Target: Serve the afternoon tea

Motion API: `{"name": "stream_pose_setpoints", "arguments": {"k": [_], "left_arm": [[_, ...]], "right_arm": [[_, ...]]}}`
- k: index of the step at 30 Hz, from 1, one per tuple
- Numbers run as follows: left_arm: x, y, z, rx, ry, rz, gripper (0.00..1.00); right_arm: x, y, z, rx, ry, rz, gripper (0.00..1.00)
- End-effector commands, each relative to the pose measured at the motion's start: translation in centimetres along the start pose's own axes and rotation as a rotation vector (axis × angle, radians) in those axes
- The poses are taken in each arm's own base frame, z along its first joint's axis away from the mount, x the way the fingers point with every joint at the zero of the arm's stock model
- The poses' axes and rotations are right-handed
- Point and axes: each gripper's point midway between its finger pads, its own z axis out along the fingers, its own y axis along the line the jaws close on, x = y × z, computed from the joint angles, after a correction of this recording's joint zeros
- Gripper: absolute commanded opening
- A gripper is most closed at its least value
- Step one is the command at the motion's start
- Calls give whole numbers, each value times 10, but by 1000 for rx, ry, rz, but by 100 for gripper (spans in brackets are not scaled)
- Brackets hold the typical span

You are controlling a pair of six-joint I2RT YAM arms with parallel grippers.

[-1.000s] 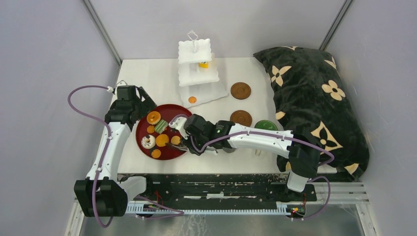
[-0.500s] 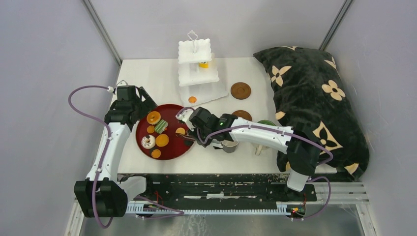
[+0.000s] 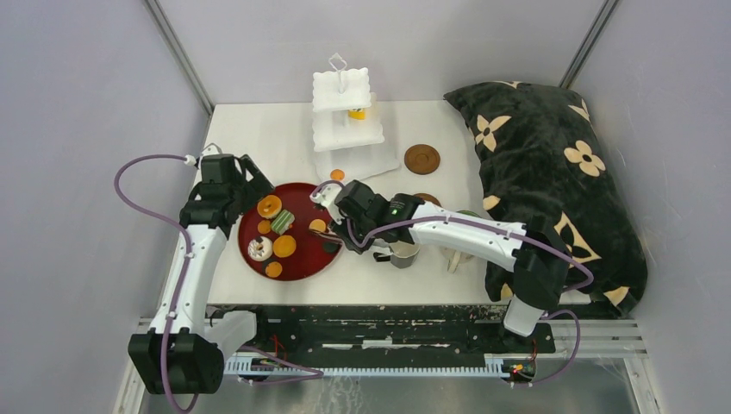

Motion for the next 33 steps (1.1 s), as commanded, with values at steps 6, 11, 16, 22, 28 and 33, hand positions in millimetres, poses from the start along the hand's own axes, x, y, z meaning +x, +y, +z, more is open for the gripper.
{"name": "stream_pose_setpoints", "arguments": {"k": [6,11,16,22,28,33], "left_arm": [[6,-4,1,41,5,-4,100],[6,-8,10,48,19,-12,100],[4,-10,14,47,21,-15,100],[5,-10,15,43,24,-20,100],[5,-9,16,40,23,-17,100],[2,-8,14,33,14,-10,100]], "right_arm": [[3,-9,-36,53,-53,19,9],[26,-14,-37,79,4,20,9],[32,-17,-31,95,23,10,9],[18,1,-17,2,2,18,8],[-9,15,-7,-73,-38,18,8],[-26,1,-25,-9,-112,7,8]]}}
